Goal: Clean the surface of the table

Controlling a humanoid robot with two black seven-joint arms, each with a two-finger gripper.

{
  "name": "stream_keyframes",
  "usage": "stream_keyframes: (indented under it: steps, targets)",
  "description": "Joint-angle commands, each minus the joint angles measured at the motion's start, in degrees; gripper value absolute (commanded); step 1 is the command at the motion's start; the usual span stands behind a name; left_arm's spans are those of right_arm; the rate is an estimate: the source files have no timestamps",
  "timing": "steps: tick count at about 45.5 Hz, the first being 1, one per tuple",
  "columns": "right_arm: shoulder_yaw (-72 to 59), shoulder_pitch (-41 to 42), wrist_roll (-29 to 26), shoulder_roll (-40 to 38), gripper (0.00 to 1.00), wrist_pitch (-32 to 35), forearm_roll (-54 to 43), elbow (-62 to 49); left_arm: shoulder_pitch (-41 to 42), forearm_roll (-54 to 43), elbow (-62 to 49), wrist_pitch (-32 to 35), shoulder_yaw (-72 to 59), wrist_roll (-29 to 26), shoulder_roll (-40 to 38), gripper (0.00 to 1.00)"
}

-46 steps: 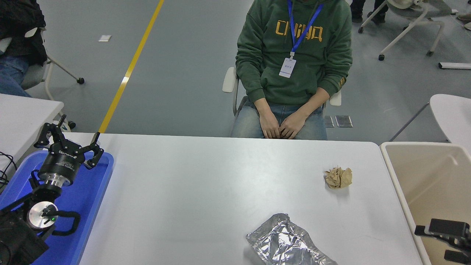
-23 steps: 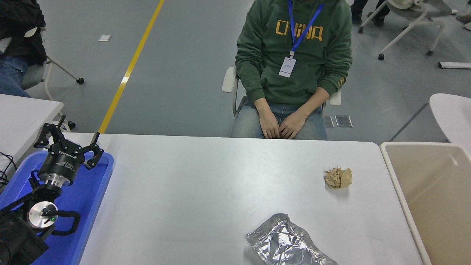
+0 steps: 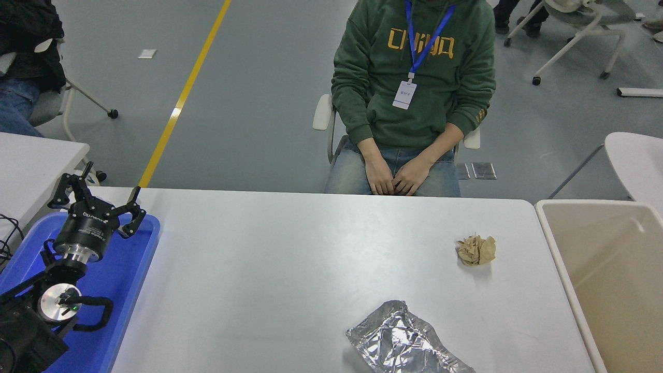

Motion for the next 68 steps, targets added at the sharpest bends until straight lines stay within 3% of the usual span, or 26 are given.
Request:
stream_keyframes:
  steps: [1, 26, 68]
  targets:
    - [0.2, 0.1, -1.3, 5.4, 1.00, -2.8, 3.9, 0.0, 0.0, 0.0, 0.0, 0.0, 0.0, 0.0, 0.0, 1.00]
    - [0.0, 1.0, -1.5, 15.2, 0.99, -8.6, 5.9, -0.9, 0.0, 0.0, 0.0, 0.0, 0.0, 0.0, 0.0, 1.00]
    - [-0.2, 2.5, -1.9, 23.6, 0.91, -9.0, 5.7, -8.4, 0.0, 0.0, 0.0, 0.0, 0.0, 0.0, 0.0, 1.00]
